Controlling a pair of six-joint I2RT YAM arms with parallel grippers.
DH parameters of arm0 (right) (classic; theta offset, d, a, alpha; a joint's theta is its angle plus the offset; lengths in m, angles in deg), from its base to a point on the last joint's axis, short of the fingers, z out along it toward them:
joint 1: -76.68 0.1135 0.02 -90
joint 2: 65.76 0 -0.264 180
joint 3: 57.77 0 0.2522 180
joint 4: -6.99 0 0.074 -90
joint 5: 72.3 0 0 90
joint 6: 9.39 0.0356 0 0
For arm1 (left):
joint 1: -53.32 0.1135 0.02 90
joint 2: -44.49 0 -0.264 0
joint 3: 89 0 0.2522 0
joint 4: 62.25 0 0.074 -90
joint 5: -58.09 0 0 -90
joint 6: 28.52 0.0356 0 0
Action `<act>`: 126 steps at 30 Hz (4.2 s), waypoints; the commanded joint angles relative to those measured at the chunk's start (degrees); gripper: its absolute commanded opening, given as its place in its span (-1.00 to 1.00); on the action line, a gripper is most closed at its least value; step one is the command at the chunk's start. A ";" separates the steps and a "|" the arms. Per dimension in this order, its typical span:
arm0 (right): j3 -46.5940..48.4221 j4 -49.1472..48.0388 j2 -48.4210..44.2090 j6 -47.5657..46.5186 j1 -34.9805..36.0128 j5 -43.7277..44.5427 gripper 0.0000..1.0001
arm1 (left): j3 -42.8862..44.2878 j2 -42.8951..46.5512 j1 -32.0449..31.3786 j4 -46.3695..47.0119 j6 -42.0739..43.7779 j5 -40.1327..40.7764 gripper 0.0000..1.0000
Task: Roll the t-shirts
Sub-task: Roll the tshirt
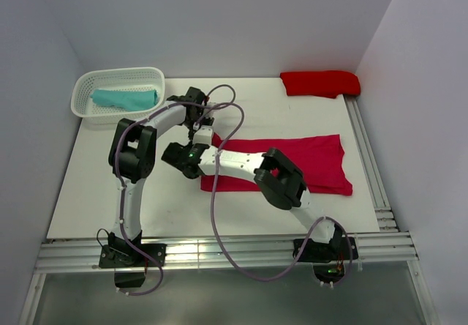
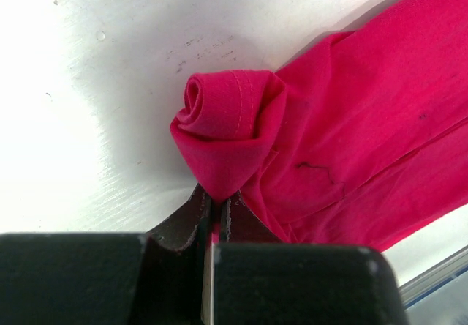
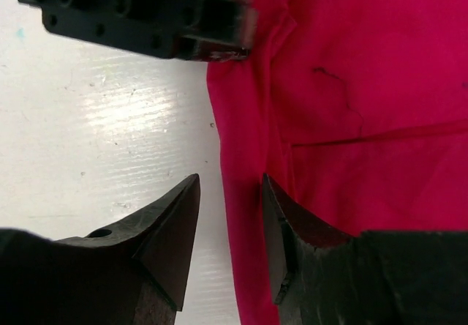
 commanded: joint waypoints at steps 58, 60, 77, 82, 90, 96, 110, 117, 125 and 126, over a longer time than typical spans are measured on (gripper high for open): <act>-59.91 -93.98 -8.68 24.69 -12.56 -38.11 -0.88 | 0.38 4.99 8.30 -7.52 14.39 -21.97 0.30; -61.23 -96.10 -7.45 26.61 -12.47 -38.46 -0.88 | -2.25 4.47 8.56 -5.41 14.84 -23.73 0.30; -63.96 -101.57 -5.24 29.09 -12.73 -39.08 -0.88 | -5.08 -4.24 8.92 5.84 5.61 -29.64 -0.36; -61.24 -88.16 -9.63 23.48 -12.65 -37.42 -0.42 | -5.61 -1.34 7.87 5.41 5.61 -18.92 -0.93; -52.81 -55.21 -19.65 14.68 -10.63 -28.81 0.08 | -6.31 1.92 4.97 3.04 7.72 -6.43 -0.99; -44.46 -36.03 -21.50 11.43 -8.43 -22.30 0.09 | -5.52 3.06 3.03 1.63 8.77 -1.24 -0.99; -22.40 -17.37 -15.89 1.67 -2.45 -5.86 0.01 | -2.27 2.10 -1.89 -1.18 7.90 2.81 -0.99; -11.68 -12.19 -9.38 -2.29 -0.87 -2.96 -0.04 | 0.10 1.13 -3.03 -2.77 7.45 3.69 -0.99; -7.02 -3.67 -3.23 0.69 1.15 -1.29 -0.07 | 2.48 -0.10 -3.47 -4.00 6.84 4.04 -0.99; -6.40 -2.26 -2.79 1.39 1.41 -0.94 -0.07 | 2.92 -0.28 -3.65 -4.35 6.75 4.13 -0.99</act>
